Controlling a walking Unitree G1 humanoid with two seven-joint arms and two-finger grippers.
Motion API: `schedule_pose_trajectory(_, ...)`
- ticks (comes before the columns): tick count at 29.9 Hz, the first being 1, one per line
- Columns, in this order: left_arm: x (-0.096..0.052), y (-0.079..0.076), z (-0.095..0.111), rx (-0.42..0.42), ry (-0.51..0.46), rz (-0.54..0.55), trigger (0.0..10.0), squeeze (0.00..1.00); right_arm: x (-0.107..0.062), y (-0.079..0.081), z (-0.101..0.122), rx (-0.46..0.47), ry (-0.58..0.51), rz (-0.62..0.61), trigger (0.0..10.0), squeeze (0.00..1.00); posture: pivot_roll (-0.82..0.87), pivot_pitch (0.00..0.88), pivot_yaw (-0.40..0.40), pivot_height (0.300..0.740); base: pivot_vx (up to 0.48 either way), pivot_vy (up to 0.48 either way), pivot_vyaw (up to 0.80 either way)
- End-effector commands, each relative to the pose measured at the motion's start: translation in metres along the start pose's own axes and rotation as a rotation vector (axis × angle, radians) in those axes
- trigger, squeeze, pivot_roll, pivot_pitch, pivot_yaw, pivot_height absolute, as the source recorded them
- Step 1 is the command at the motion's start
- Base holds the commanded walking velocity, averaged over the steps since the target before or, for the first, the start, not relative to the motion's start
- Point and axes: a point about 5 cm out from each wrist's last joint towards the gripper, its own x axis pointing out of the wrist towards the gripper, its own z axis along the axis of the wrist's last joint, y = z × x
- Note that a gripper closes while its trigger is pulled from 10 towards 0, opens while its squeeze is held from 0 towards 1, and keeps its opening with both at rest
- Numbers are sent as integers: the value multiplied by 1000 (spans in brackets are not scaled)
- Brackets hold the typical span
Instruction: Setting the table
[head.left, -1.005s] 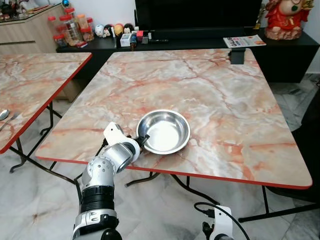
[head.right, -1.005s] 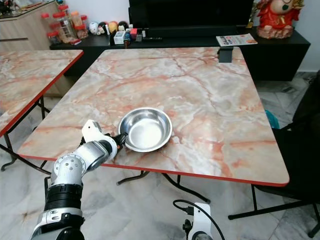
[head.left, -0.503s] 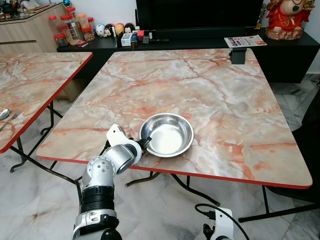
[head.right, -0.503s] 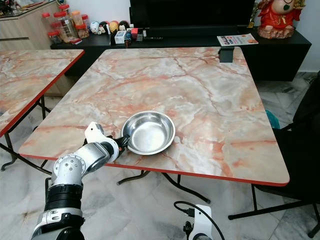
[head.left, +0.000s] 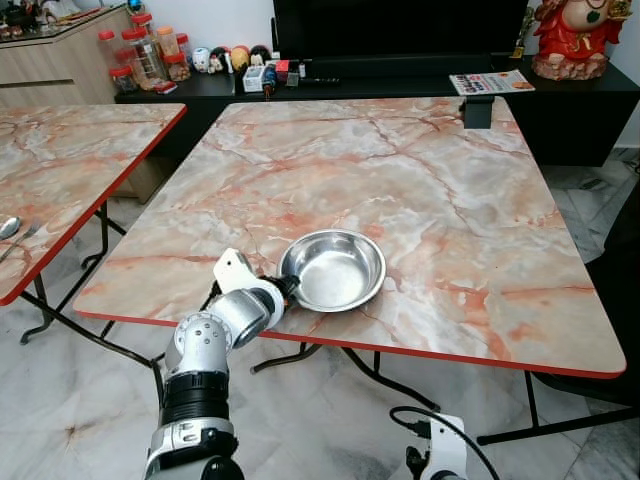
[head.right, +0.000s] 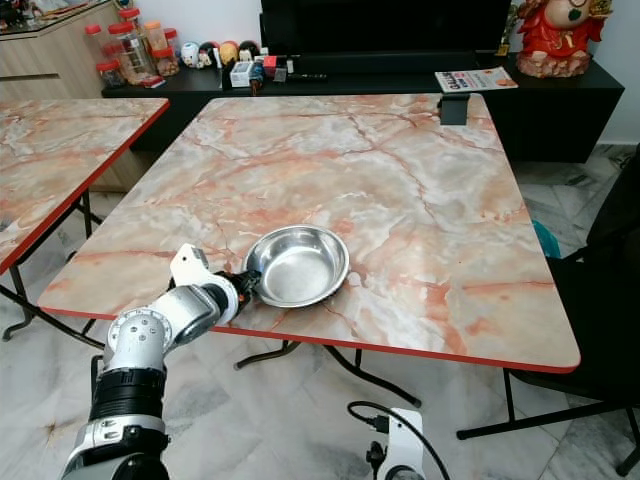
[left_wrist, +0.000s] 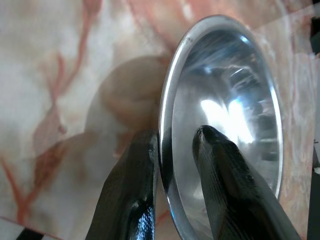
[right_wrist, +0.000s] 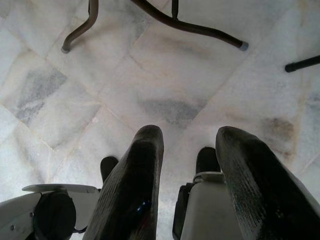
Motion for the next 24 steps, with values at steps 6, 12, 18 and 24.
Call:
schedule_pose_trajectory(6, -30, 5, 32, 70, -136, -9, 10000, 0, 1, 2, 7, -15, -12, 13, 10000, 0, 80, 0, 57, 736, 0, 0, 0)
schedule_pose_trajectory(12, -49, -1, 46, 93, -215, -116, 10000, 0, 2, 2, 13, -30, -20, 20, 10000, 0, 103, 0, 32, 736, 0, 0, 0)
schedule_pose_trajectory(18, -62, 8, 49, 159, -258, -130, 10000, 0, 3, 4, 19, -55, -26, 34, 10000, 0, 122, 0, 11, 736, 0, 0, 0)
schedule_pose_trajectory(24, -77, 56, 61, 553, -530, 141, 10000, 0, 4, 5, 24, -61, -40, 40, 10000, 0, 134, 0, -1, 736, 0, 0, 0)
